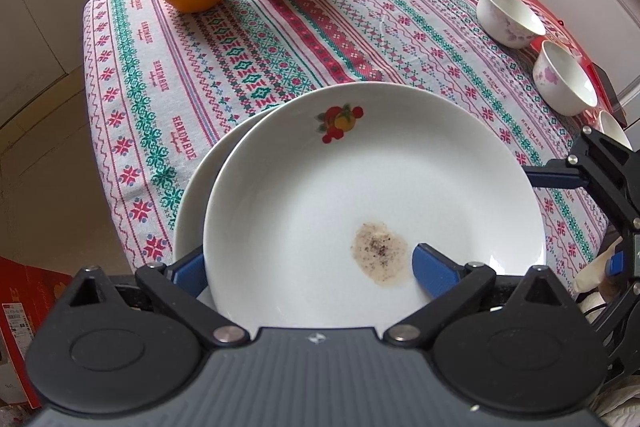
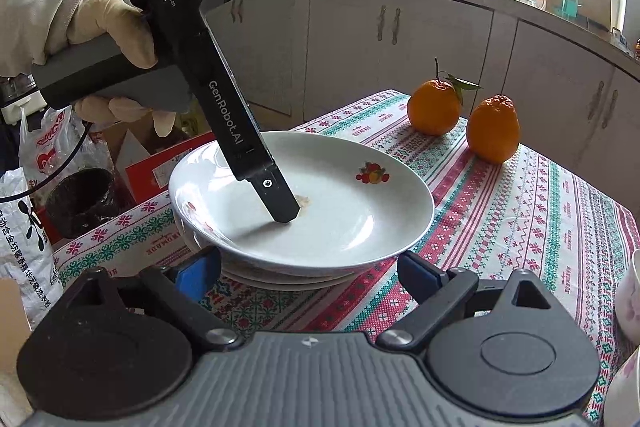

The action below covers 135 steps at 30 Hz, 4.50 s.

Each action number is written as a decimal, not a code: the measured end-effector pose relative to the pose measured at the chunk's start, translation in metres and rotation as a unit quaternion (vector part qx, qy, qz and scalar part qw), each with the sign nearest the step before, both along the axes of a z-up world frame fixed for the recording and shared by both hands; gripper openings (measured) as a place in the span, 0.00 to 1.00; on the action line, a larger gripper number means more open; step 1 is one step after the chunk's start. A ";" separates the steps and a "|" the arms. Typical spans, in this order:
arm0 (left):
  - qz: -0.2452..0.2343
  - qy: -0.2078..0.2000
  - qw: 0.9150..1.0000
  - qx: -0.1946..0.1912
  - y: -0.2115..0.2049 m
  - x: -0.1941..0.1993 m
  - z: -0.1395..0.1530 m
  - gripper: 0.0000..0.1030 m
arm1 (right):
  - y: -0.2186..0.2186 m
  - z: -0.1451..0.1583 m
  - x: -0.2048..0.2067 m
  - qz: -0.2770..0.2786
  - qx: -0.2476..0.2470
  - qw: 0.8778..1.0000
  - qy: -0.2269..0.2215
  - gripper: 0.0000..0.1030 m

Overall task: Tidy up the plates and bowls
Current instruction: 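Lower the stained plate onto the stacked flower plates with both tools, then open both tools and release the stained plate on the stack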

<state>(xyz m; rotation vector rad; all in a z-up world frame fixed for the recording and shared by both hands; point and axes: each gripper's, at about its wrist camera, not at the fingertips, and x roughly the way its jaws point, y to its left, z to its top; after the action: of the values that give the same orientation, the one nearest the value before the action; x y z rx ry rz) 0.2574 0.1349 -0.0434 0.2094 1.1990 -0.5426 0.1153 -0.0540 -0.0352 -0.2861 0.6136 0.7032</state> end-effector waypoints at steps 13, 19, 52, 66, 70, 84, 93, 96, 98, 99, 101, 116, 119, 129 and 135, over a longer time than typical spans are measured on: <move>0.009 0.005 1.000 -0.013 0.009 0.002 0.004 0.92 | -0.002 -0.002 -0.002 0.005 0.004 1.000 -0.007 0.94; 0.026 0.014 0.999 -0.042 0.017 0.009 0.006 0.90 | -0.003 -0.002 -0.004 0.009 0.000 1.000 -0.020 0.94; 0.053 0.000 0.996 -0.066 0.033 0.002 0.013 0.84 | -0.002 -0.014 0.007 0.031 0.008 0.999 -0.006 0.94; 0.079 0.004 0.993 -0.083 0.042 -0.012 0.016 0.84 | -0.003 -0.015 0.008 0.041 0.014 0.999 0.002 0.94; 0.090 0.005 0.992 -0.089 0.045 -0.015 0.016 0.84 | -0.004 -0.015 0.008 0.042 0.018 0.999 0.002 0.94; 0.133 0.000 0.984 -0.119 0.054 -0.024 0.019 0.84 | -0.008 -0.013 0.005 0.049 0.027 0.998 -0.006 0.94; 0.139 -0.002 0.983 -0.118 0.053 -0.022 0.019 0.84 | -0.009 -0.014 0.002 0.048 0.024 0.999 -0.007 0.94; 0.139 -0.003 0.984 -0.114 0.052 -0.022 0.019 0.84 | -0.011 -0.013 0.002 0.045 0.023 0.999 -0.005 0.94; 0.139 -0.005 0.984 -0.111 0.051 -0.022 0.020 0.84 | -0.012 -0.014 0.002 0.042 0.021 0.999 -0.005 0.94; 0.139 -0.005 0.984 -0.110 0.051 -0.022 0.020 0.84 | -0.013 -0.014 0.002 0.043 0.022 0.999 -0.003 0.94; 0.140 -0.006 0.984 -0.108 0.051 -0.022 0.021 0.84 | -0.013 -0.014 0.001 0.043 0.022 0.999 -0.001 0.94; 0.134 -0.009 0.987 -0.092 0.048 -0.020 0.022 0.85 | -0.016 -0.009 -0.005 0.043 0.025 0.999 -0.007 0.94; 0.131 -0.009 0.988 -0.088 0.047 -0.019 0.022 0.85 | -0.016 -0.008 -0.007 0.044 0.025 0.999 -0.010 0.94; 0.104 -0.003 0.994 -0.039 0.036 -0.016 0.021 0.88 | -0.017 -0.004 -0.014 0.045 0.028 0.998 -0.015 0.94; 0.102 0.000 0.995 -0.018 0.033 -0.015 0.015 0.89 | -0.017 -0.002 -0.016 0.045 0.026 0.998 -0.019 0.94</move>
<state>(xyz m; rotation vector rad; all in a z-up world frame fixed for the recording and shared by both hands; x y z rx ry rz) 0.2425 0.1683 -0.0285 0.0562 1.1933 -0.3853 0.0993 -0.0713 -0.0374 -0.2791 0.5485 0.7983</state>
